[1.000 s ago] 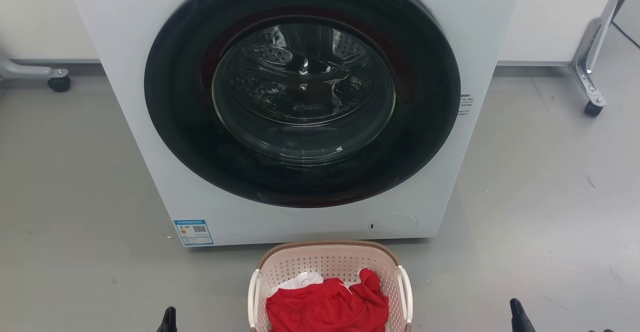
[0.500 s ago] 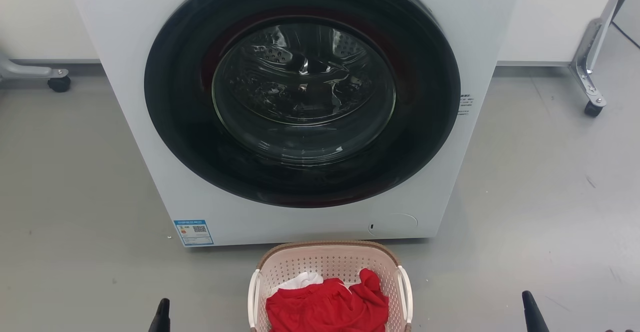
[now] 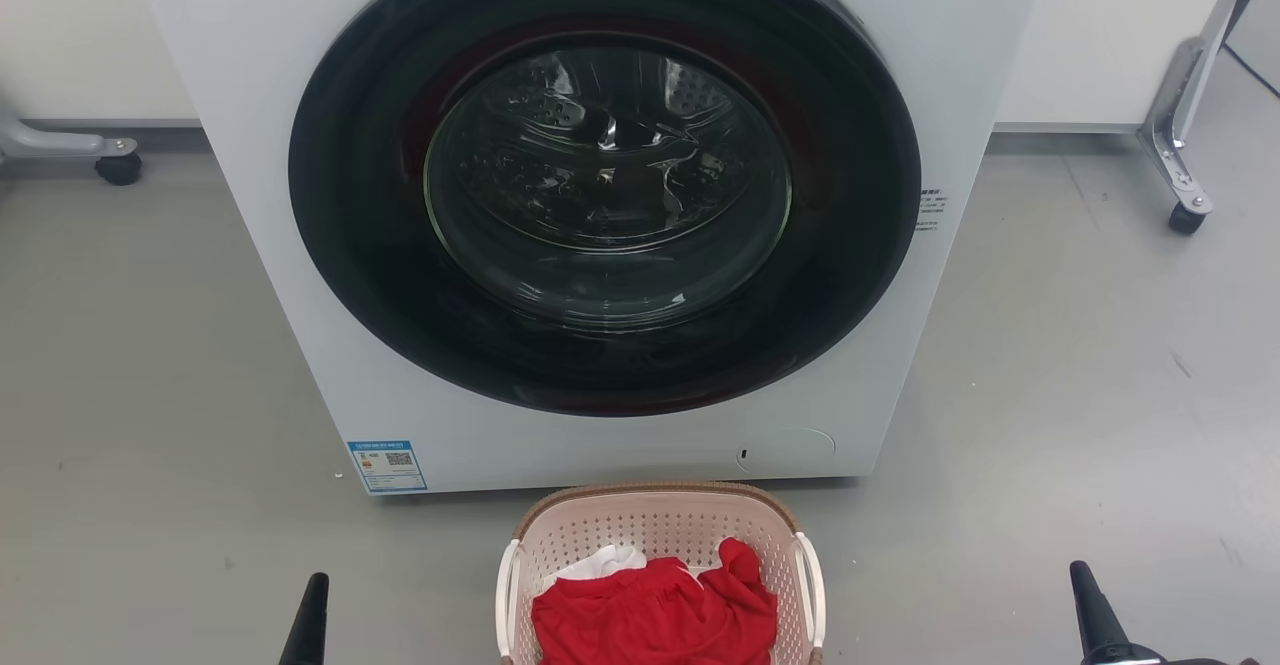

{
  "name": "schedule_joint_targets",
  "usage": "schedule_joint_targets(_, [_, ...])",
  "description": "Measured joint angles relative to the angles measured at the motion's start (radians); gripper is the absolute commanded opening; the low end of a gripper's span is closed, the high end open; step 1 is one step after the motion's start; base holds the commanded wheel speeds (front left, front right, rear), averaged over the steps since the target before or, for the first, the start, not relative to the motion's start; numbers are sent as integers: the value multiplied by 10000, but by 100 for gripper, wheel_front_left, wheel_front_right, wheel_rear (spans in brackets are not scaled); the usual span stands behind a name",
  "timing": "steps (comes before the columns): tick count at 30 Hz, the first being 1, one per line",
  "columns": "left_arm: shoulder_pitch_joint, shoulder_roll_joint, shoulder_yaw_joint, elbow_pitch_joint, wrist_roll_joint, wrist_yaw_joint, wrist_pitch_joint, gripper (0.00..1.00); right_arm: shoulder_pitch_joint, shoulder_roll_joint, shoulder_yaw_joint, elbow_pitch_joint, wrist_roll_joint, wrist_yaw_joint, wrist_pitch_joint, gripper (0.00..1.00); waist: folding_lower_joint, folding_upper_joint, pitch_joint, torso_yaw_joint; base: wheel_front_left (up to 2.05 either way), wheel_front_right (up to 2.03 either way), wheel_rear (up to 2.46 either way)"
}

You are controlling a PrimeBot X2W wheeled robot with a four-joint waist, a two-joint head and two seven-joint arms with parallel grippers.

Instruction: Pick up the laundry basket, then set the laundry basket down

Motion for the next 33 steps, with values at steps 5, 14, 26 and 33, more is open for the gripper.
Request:
schedule_joint_targets(5, [-50, -10, 148, 15, -729, -125, 186, 0, -69, 0, -228, 15, 673, 127, 176, 0, 0, 0, -2, 0, 0, 0, 0])
schedule_joint_targets(14, [-237, -69, 426, 38, -1987, -378, 499, 0, -255, 8, -621, 52, 1875, 366, 497, 0, 0, 0, -4, 0, 0, 0, 0])
schedule_joint_targets(26, [-426, -105, 677, 77, -3127, -552, 769, 0, -427, 13, -972, 90, 2934, 573, 779, 0, 0, 0, -7, 0, 0, 0, 0])
schedule_joint_targets(33, [-427, -107, 677, 77, -3129, -552, 769, 0, -427, 13, -972, 92, 2934, 573, 779, 0, 0, 0, -7, 0, 0, 0, 0])
